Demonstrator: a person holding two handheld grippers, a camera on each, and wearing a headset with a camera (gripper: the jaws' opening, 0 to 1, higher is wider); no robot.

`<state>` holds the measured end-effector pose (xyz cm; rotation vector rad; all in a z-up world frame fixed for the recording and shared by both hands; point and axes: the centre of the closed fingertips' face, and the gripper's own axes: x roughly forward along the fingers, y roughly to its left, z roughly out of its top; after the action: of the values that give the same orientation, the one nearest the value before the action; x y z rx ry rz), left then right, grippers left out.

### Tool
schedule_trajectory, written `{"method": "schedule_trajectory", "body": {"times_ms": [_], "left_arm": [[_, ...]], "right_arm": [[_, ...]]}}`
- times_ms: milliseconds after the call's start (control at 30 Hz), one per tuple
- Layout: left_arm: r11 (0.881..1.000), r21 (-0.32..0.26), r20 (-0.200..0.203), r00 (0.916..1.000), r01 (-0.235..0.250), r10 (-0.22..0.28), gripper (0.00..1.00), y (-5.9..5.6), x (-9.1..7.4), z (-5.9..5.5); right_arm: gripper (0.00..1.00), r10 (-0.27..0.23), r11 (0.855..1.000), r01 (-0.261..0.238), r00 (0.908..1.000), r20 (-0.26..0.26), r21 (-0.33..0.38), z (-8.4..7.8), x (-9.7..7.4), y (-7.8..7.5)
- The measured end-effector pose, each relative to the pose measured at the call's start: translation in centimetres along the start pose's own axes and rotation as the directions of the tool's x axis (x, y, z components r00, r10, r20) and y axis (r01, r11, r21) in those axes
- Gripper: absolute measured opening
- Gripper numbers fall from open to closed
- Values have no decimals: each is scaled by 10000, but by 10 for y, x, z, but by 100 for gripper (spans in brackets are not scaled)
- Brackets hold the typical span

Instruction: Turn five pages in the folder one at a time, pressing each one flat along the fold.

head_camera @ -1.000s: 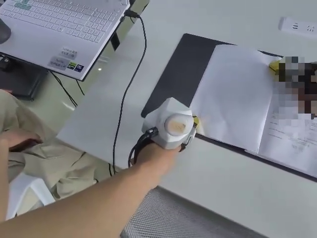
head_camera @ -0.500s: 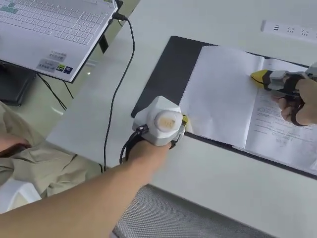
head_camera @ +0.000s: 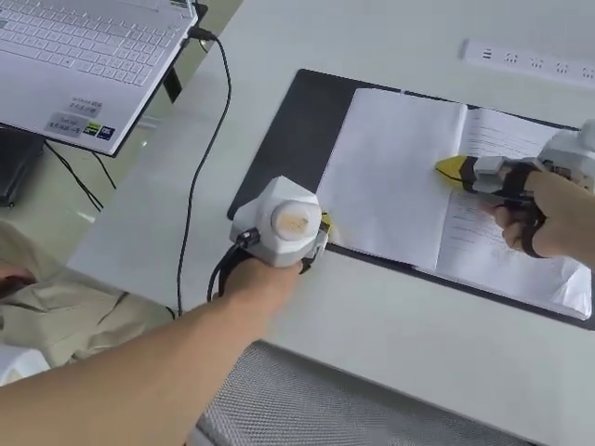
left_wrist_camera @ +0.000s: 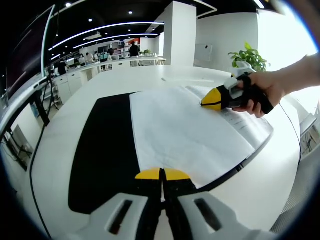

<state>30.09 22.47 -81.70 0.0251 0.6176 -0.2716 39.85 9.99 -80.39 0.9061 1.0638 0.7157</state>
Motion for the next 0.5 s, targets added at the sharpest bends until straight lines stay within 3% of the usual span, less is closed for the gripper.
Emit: {"method": "schedule_trajectory", "body": {"times_ms": [100, 400, 500], "left_arm": [[10000, -18, 3, 10000, 2, -2, 0, 0, 0, 0], [10000, 88, -27, 10000, 21, -21, 0, 0, 0, 0], [9999, 102, -40, 10000, 24, -23, 0, -1, -1, 0]], "right_arm": [[0, 206, 9994, -208, 9998, 55, 287, -12, -6, 0], [0, 329, 9992, -310, 9966, -762, 270, -58, -17, 2], [0, 369, 9988, -342, 9963, -782, 358, -70, -22, 2]]}}
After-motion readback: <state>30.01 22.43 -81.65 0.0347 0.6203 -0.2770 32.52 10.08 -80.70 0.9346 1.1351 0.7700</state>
